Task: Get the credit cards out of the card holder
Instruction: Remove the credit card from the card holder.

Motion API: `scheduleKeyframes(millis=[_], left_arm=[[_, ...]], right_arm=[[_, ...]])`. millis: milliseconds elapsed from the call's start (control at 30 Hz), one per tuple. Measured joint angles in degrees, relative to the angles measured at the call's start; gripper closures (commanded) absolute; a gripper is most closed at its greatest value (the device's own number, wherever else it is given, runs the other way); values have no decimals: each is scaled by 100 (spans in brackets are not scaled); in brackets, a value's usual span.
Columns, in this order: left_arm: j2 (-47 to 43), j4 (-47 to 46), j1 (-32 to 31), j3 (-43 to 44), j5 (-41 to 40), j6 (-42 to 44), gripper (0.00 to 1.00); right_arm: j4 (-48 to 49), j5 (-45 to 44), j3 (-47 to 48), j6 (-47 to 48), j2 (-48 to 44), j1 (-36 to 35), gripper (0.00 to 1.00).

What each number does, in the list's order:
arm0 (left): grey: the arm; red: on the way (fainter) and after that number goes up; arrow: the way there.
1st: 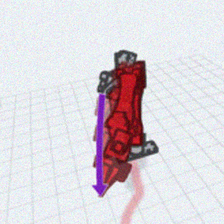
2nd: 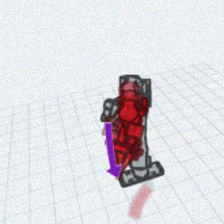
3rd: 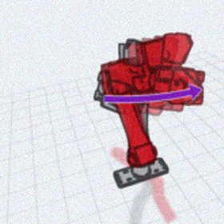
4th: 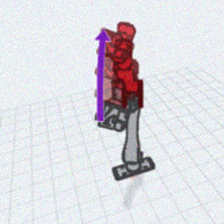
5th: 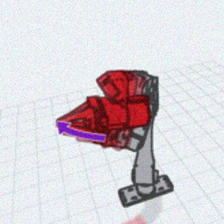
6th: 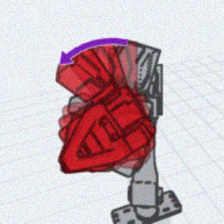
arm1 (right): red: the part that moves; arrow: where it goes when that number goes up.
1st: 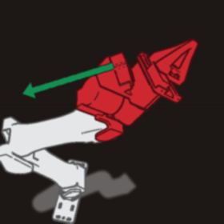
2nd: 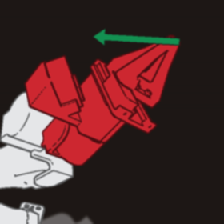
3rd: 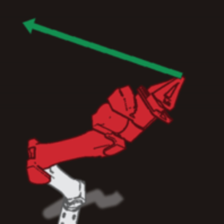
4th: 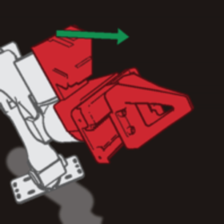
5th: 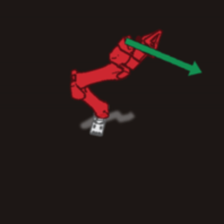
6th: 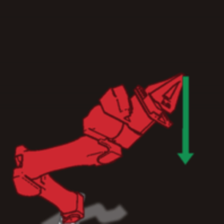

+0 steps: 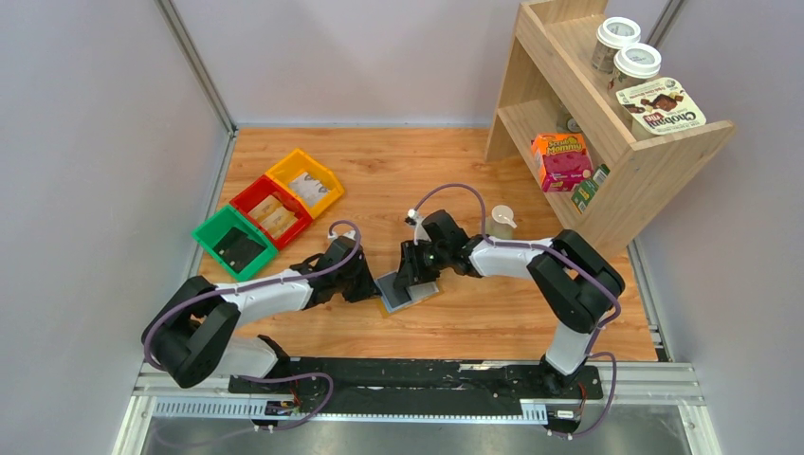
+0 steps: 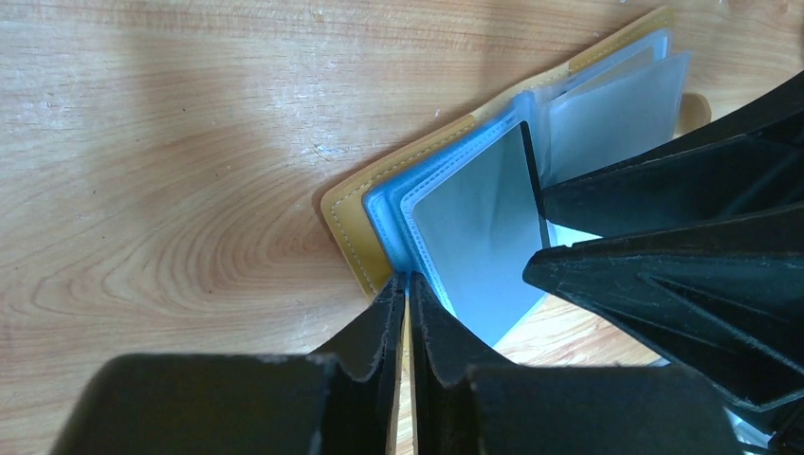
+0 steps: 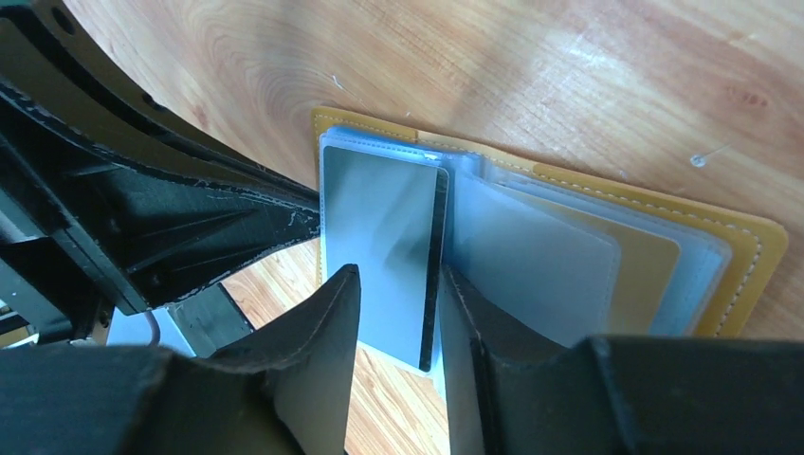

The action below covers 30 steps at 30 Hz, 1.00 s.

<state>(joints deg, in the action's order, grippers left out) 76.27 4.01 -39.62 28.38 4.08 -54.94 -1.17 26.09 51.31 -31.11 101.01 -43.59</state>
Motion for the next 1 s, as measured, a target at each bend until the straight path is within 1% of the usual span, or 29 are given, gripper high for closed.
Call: scheduleKeyframes(millis=[200, 333, 433, 467, 533, 633, 800, 900, 1000], left_arm=[[37, -17, 13, 7, 37, -2, 89], [42, 4, 17, 22, 37, 13, 88], [35, 155, 13, 96, -15, 61, 83], [11, 260, 9, 138, -63, 116, 78], [-96, 562, -2, 225, -232, 225, 72], [-404, 984, 0, 374, -444, 365, 68], [-730, 1137, -2, 654, -435, 435, 68], [-656, 1029, -2, 684, -358, 431, 73], [-391, 997, -4, 684, -284, 424, 77]], right_arm=[[363, 208, -170, -85, -4, 90, 69], [592, 293, -337, -151, -52, 114, 70], [651, 323, -442, -192, -138, 114, 71], [660, 348, -457, -201, -160, 109, 71], [695, 378, -457, -214, -168, 90, 71], [750, 387, -461, -243, -168, 74, 71], [820, 374, -481, -297, -168, 72, 72], [859, 352, -522, -323, -168, 83, 71], [874, 337, -544, -358, -168, 90, 71]])
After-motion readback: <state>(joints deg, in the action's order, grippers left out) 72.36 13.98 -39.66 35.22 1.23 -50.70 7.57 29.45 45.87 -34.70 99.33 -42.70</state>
